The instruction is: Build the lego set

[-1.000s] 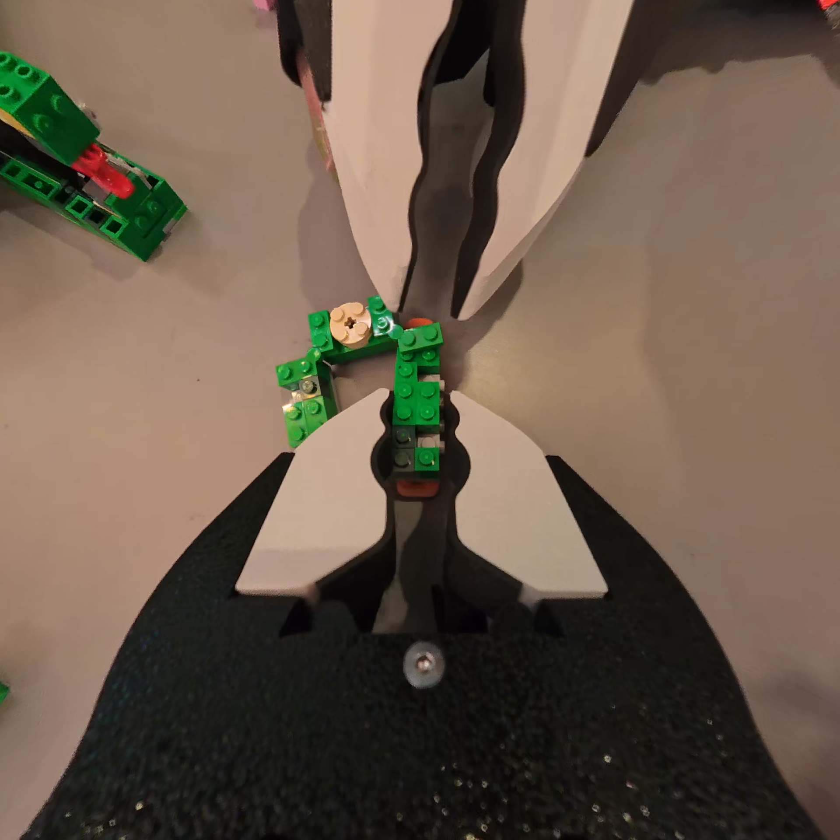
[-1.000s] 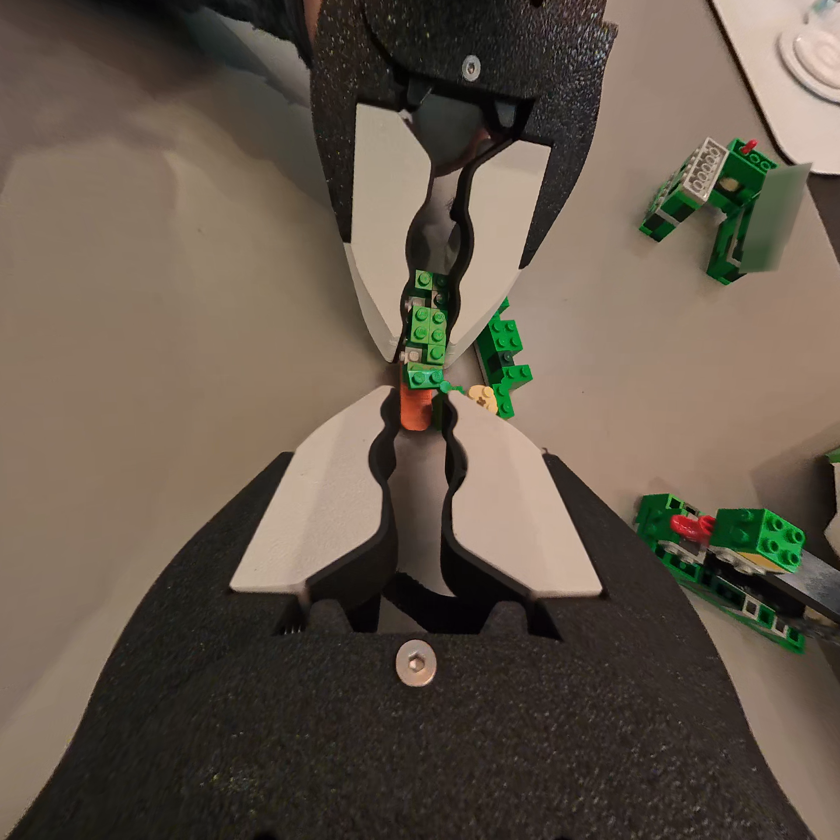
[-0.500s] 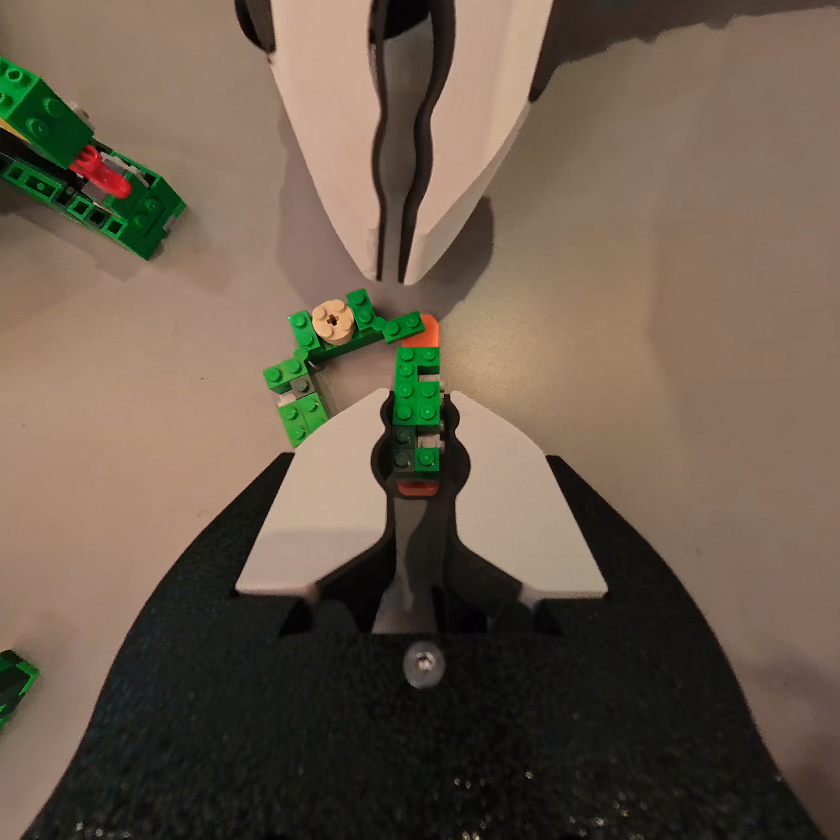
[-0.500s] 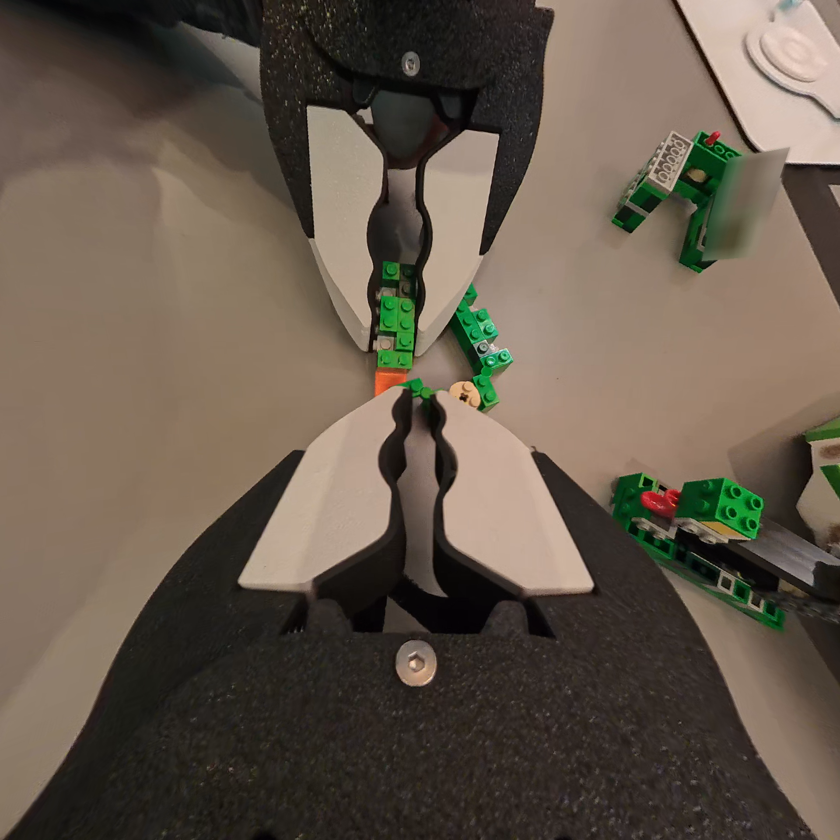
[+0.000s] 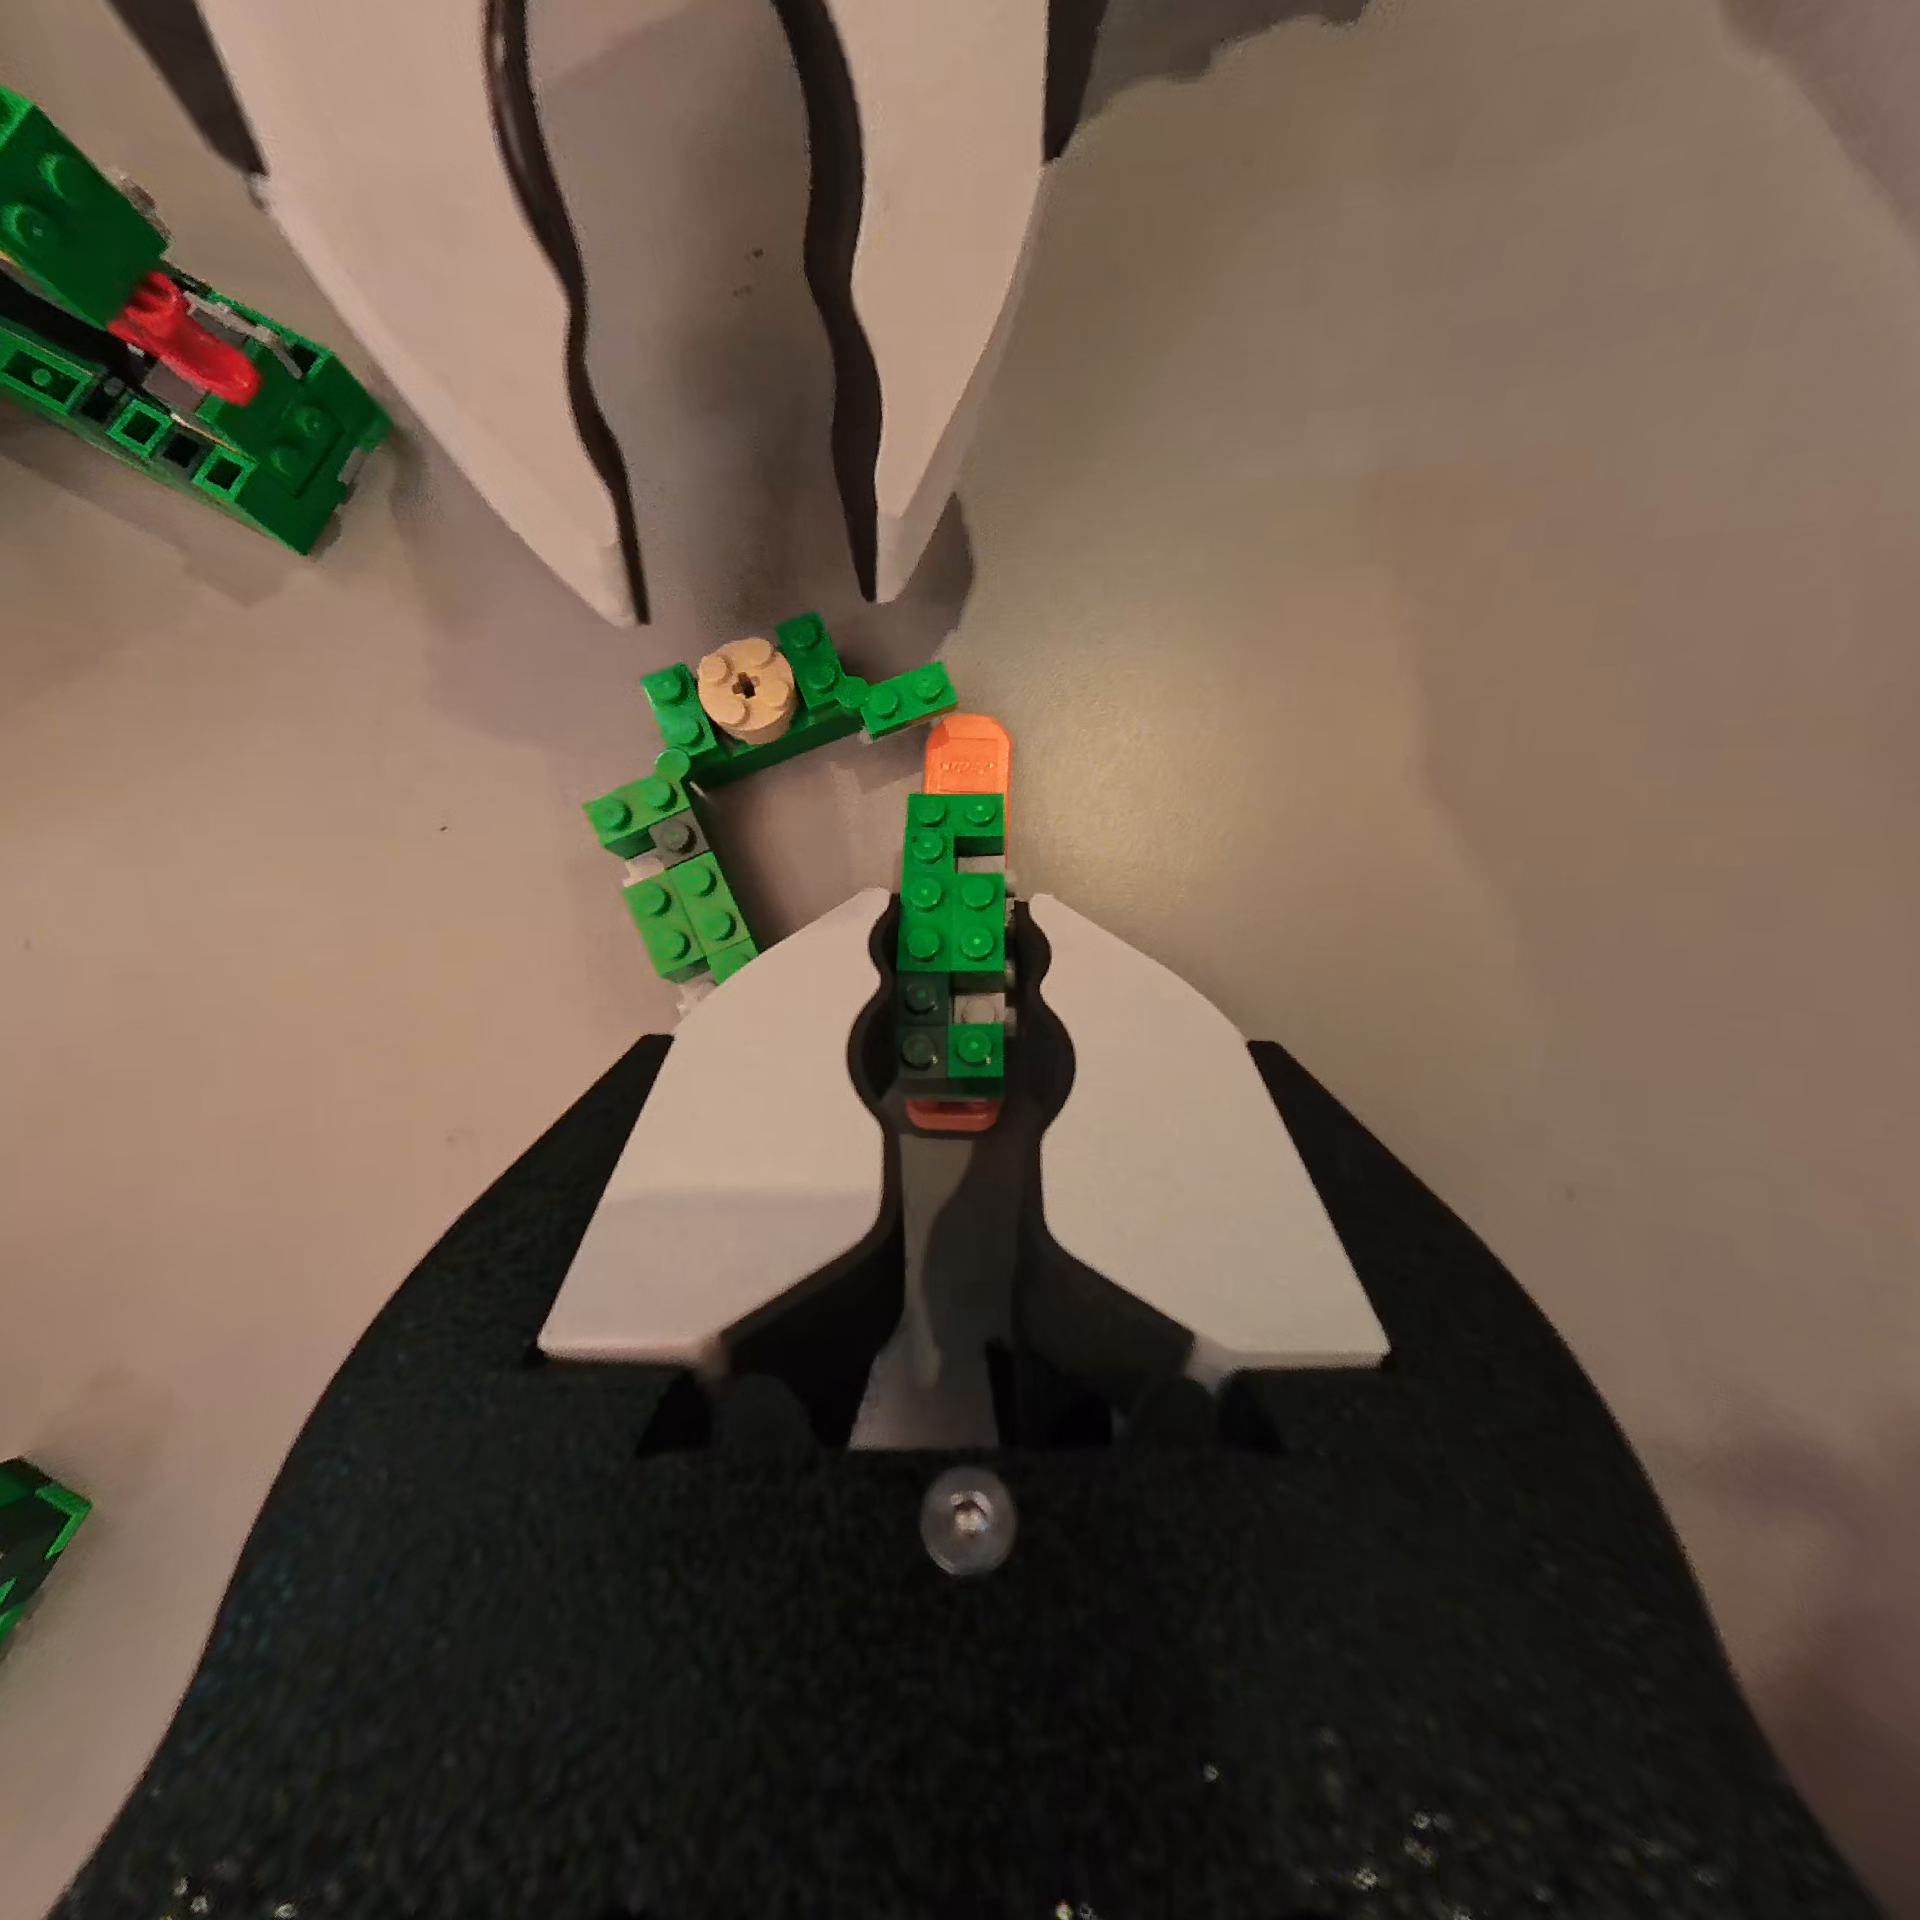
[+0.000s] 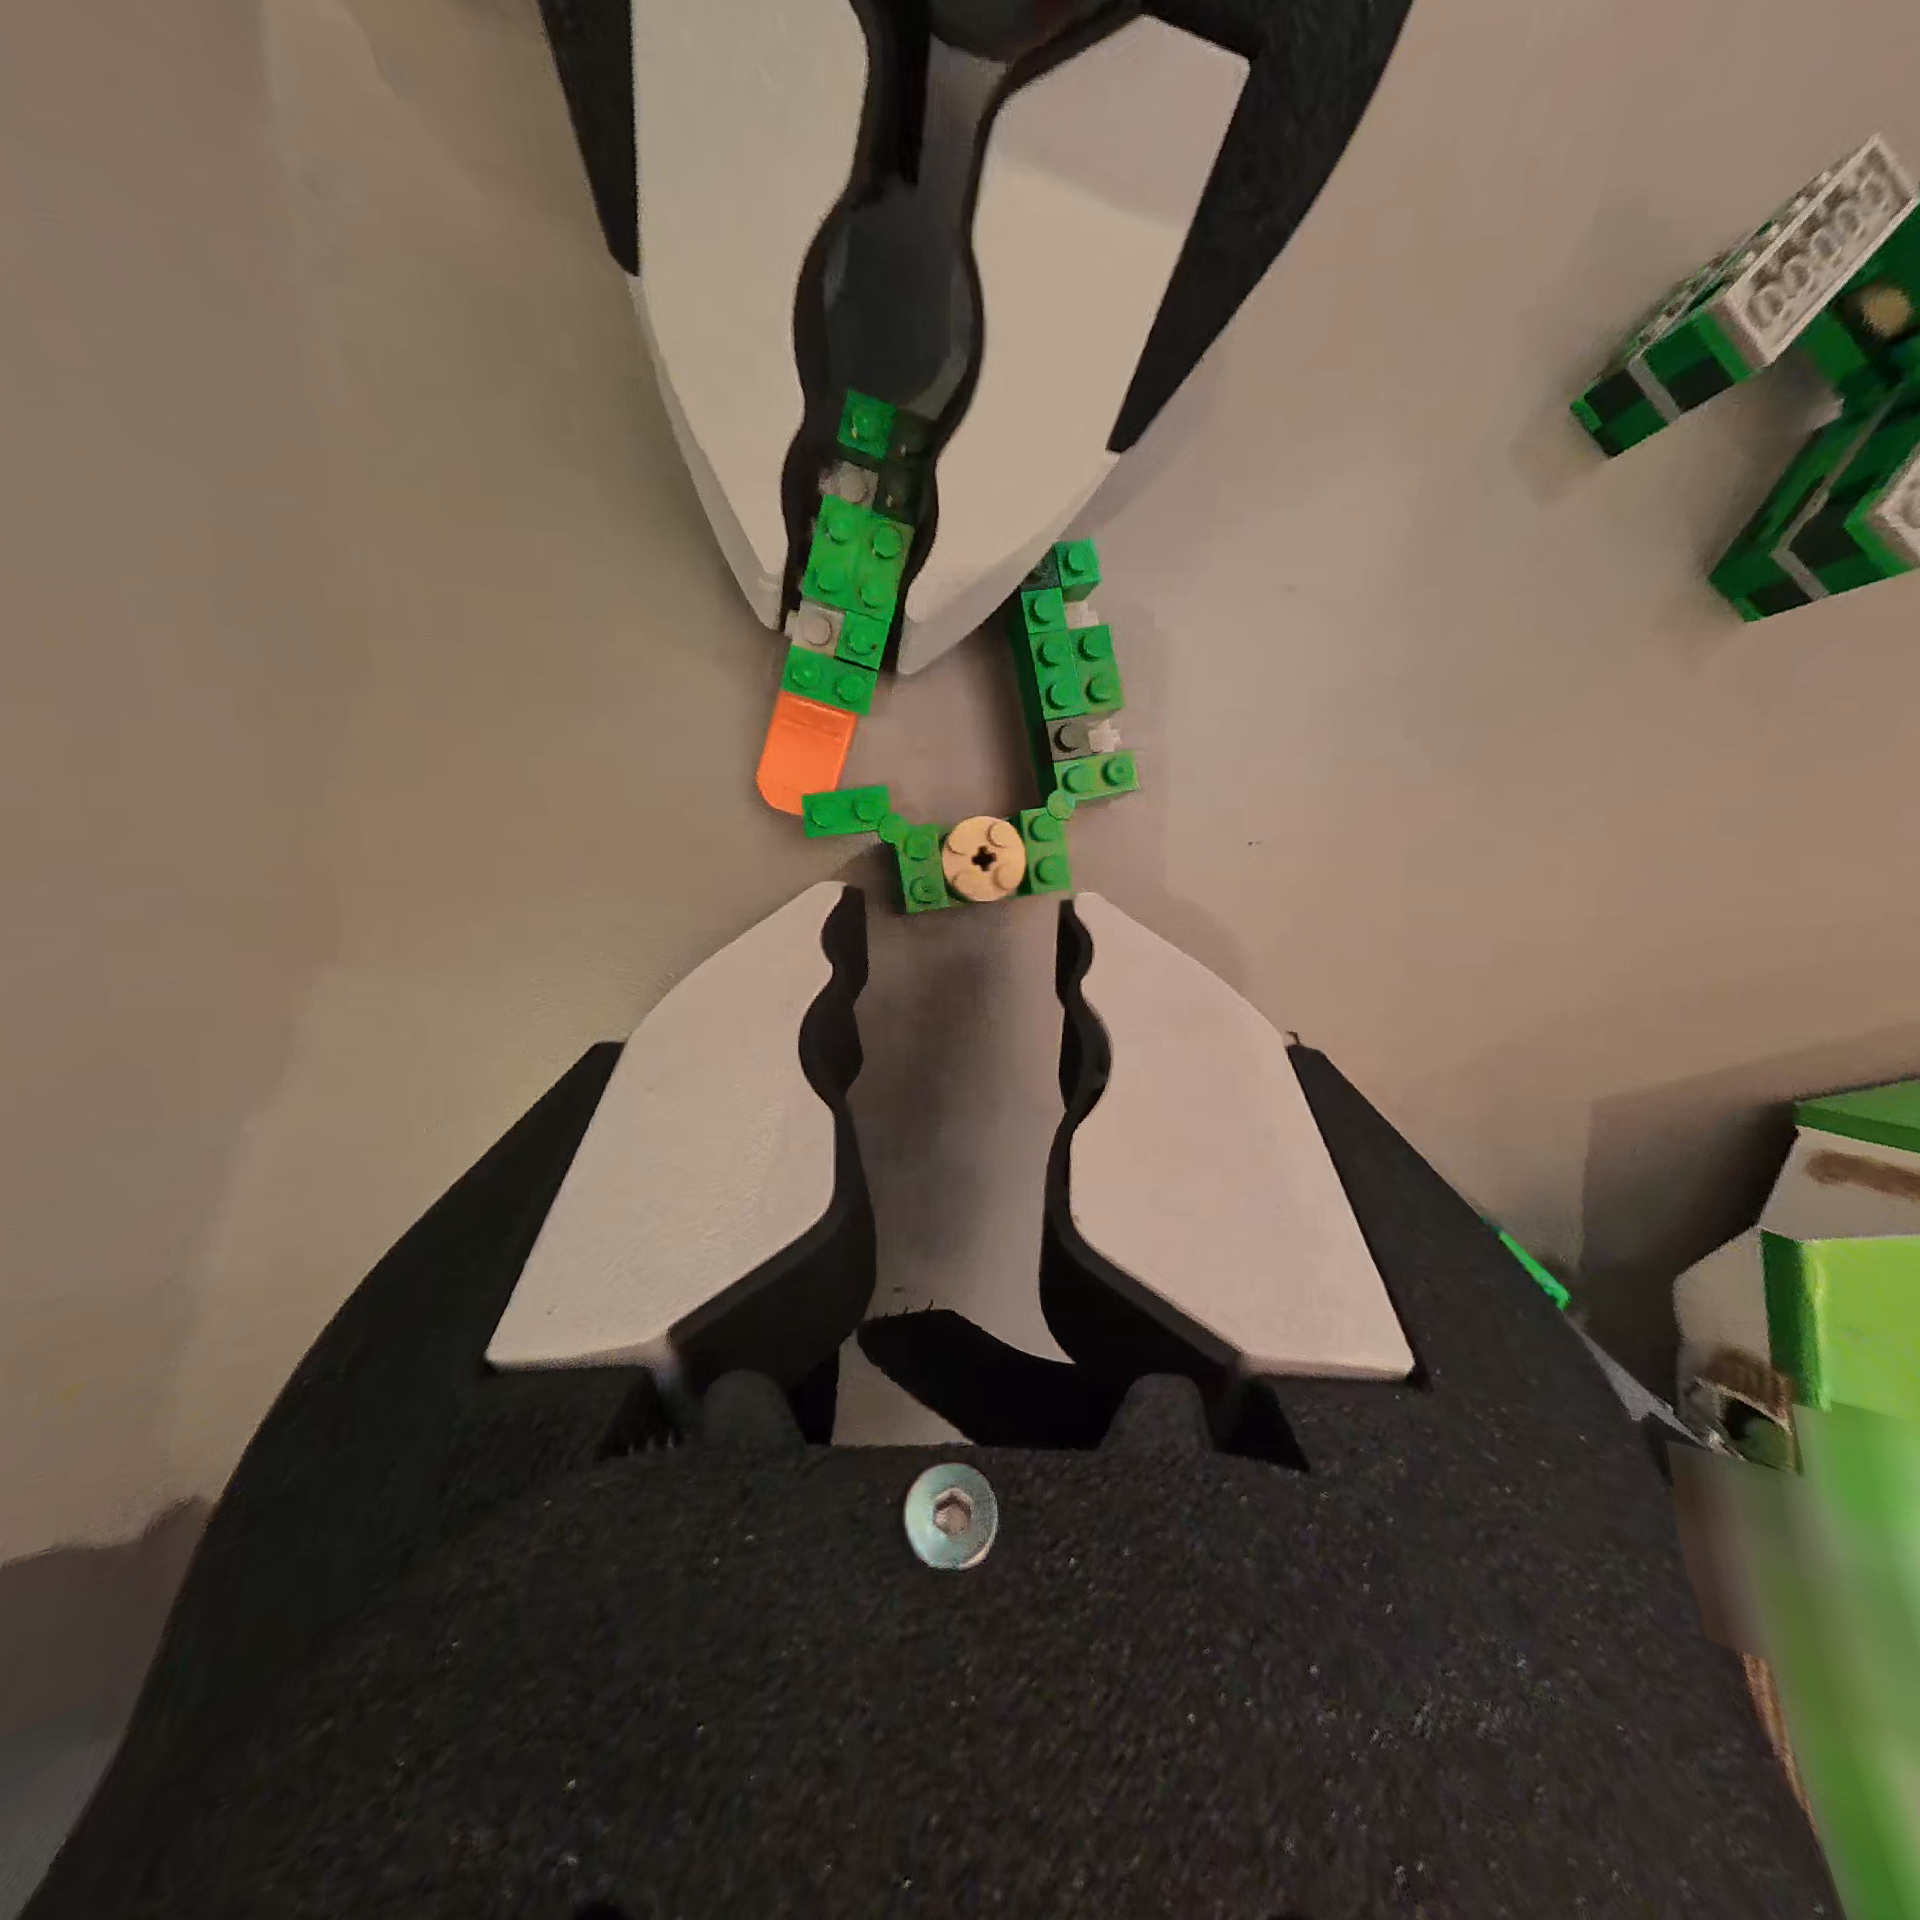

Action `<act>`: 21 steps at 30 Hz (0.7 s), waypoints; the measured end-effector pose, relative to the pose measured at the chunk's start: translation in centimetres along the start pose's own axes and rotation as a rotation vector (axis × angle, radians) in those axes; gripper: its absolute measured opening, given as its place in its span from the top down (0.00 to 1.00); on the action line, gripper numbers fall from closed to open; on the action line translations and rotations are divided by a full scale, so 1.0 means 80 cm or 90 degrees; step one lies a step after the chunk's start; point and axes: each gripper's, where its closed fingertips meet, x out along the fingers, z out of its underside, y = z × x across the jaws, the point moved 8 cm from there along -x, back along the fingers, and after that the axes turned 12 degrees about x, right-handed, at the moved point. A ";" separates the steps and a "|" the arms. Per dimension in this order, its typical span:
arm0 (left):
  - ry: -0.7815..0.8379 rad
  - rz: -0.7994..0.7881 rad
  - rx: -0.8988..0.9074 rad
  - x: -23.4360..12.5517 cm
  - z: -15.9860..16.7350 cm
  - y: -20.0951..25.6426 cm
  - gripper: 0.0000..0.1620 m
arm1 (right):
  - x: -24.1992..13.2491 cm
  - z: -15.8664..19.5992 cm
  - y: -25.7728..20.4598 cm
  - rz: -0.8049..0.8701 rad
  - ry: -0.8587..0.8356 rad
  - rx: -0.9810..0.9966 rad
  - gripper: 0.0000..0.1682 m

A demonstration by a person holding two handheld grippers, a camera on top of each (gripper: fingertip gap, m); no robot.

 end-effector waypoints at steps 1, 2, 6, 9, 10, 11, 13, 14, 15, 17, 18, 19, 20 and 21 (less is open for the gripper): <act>0.001 0.000 0.000 0.000 0.000 0.000 0.88 | 0.002 0.000 0.003 -0.006 -0.009 0.002 0.77; 0.001 0.001 -0.001 0.000 0.000 0.000 0.88 | 0.005 0.000 0.006 -0.010 -0.015 0.000 0.75; 0.005 0.002 -0.001 0.000 0.001 0.000 0.88 | 0.018 -0.003 0.011 -0.039 -0.022 -0.007 0.75; 0.007 0.001 -0.002 0.000 0.001 0.000 0.88 | 0.023 -0.002 0.012 -0.045 -0.024 0.009 0.80; 0.007 0.000 -0.003 0.000 0.001 0.000 0.88 | 0.022 -0.001 0.013 -0.041 -0.020 0.026 0.80; 0.007 -0.001 -0.004 0.000 0.001 0.000 0.88 | 0.020 0.000 0.014 -0.035 -0.010 0.047 0.80; 0.008 -0.005 -0.006 0.000 0.000 0.001 0.88 | 0.016 0.003 0.012 -0.018 0.032 0.093 0.80; 0.009 -0.007 -0.007 0.000 0.001 0.001 0.88 | 0.014 0.004 0.010 -0.010 0.055 0.116 0.80; 0.010 -0.008 -0.007 0.001 0.001 0.001 0.88 | 0.013 0.006 0.007 0.001 0.077 0.138 0.80; 0.012 -0.008 -0.009 0.001 0.000 0.000 0.88 | 0.013 0.009 -0.001 0.021 0.110 0.175 0.80; 0.013 -0.008 -0.011 0.001 0.000 0.000 0.88 | 0.014 0.010 -0.006 0.034 0.119 0.187 0.80; 0.013 -0.009 -0.011 0.001 0.000 0.000 0.88 | 0.015 0.010 -0.010 0.052 0.124 0.193 0.80; 0.014 -0.009 -0.012 0.001 0.000 0.000 0.88 | 0.016 0.010 -0.015 0.067 0.129 0.191 0.80; 0.014 -0.009 -0.012 0.001 0.000 0.000 0.88 | 0.016 0.009 -0.020 0.078 0.135 0.186 0.80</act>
